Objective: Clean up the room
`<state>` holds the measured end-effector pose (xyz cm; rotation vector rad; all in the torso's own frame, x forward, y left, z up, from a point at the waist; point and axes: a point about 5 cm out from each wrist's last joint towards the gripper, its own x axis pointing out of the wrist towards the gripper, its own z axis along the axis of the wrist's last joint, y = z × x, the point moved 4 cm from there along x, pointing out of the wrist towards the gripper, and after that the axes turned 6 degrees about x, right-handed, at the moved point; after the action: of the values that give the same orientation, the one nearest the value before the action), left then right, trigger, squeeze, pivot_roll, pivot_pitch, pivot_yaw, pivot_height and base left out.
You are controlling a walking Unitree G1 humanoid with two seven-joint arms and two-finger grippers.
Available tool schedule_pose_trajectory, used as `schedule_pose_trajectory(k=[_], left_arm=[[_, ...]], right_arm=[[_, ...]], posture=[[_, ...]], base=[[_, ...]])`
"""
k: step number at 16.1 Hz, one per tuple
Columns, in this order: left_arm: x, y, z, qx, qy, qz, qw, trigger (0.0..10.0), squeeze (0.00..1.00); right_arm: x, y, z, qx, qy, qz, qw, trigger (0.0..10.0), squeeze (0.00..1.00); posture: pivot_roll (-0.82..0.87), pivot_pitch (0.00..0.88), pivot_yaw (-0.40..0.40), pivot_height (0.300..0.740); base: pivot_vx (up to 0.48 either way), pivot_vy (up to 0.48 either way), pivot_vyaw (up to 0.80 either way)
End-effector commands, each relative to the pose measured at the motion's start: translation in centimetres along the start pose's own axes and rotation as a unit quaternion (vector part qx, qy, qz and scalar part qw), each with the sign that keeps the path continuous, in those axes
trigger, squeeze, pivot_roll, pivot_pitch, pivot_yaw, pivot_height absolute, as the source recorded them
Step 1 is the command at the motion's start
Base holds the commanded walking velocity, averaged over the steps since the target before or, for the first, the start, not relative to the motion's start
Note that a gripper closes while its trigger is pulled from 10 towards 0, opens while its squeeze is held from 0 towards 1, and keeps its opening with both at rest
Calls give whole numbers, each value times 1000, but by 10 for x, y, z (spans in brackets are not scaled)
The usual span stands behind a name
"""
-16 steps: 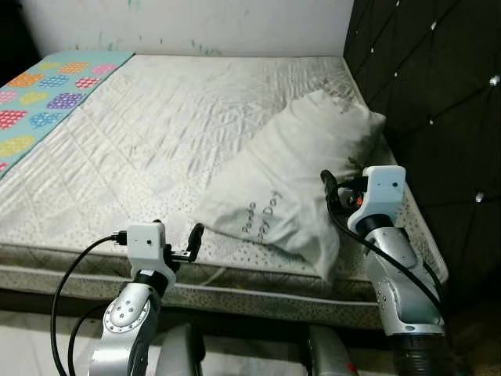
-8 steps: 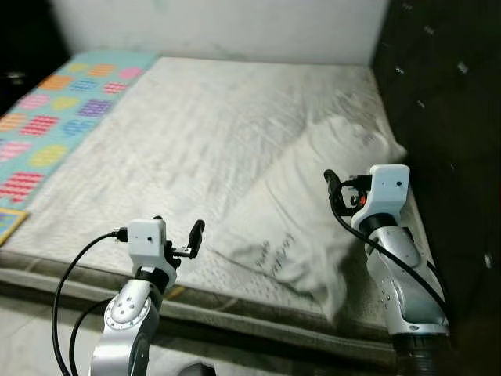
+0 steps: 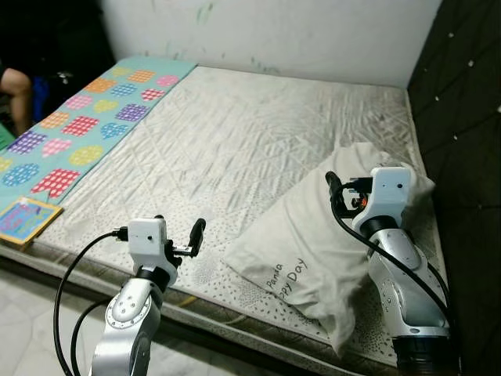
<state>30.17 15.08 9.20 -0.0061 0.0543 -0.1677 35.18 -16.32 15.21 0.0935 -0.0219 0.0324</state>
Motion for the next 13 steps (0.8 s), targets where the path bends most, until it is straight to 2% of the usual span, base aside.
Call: schedule_pose_trajectory(k=[1,3,9,12,13], left_arm=[[1,3,-1,2,2,-2,1000,10000,0],[1,2,-2,1,3,-5,1000,10000,0],[1,3,0,0,-1,-6,1000,10000,0],[1,-1,1,-3,-2,-14,1000,10000,0],[1,-3,1,-4,-4,-18,1000,10000,0]], right_arm=[[-1,1,-1,1,3,1,1000,10000,0],[-1,2,-1,1,1,3,1000,10000,0],[-1,3,-3,-2,5,5,1000,10000,0],[-3,0,-4,-6,6,4,1000,10000,0],[-4,-1,-3,-5,5,5,1000,10000,0]], posture=[[-139,0,32,740],[-140,0,30,740],[-139,0,29,740],[-145,0,29,740],[-147,0,29,740]], base=[[0,0,0],[0,0,0],[0,0,-800],[0,0,-800],[0,0,0]])
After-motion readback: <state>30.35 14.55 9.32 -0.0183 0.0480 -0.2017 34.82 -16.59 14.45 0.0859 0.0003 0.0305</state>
